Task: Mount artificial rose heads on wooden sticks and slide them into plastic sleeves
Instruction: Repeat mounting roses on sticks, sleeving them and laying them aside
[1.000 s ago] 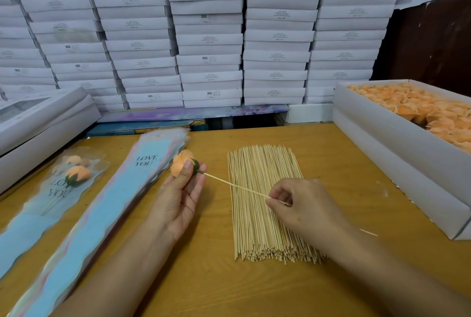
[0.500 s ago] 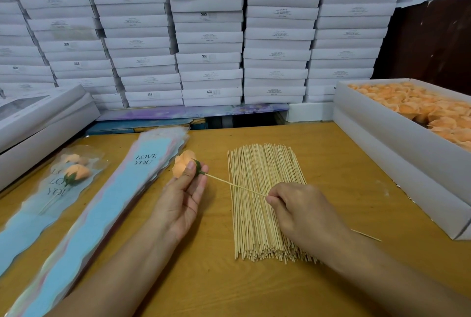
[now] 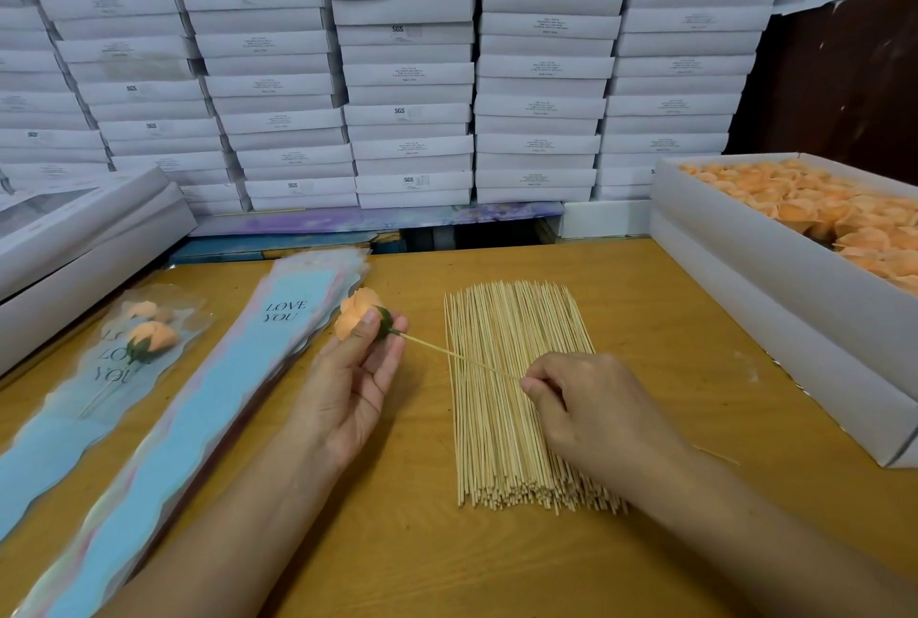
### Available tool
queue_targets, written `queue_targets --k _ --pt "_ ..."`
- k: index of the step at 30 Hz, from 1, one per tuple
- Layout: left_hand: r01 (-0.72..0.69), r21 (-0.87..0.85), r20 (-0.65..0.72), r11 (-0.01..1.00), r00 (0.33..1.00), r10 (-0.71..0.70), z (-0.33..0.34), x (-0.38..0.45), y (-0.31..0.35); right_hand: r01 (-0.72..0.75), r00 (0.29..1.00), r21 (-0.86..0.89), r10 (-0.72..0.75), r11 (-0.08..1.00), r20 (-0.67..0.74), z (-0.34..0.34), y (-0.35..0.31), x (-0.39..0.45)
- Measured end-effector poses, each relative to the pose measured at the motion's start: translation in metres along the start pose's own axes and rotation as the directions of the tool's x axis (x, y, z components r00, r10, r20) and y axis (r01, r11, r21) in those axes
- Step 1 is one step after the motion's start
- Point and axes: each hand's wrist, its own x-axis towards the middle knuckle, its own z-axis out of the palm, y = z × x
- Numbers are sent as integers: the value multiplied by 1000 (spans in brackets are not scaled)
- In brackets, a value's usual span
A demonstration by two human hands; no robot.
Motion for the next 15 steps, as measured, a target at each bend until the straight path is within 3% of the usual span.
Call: queue_targets --k 15 --pt "-1 -5 -2 1000 1000 1 4 -4 1 -25 999 -28 24 999 -35 -2 6 1"
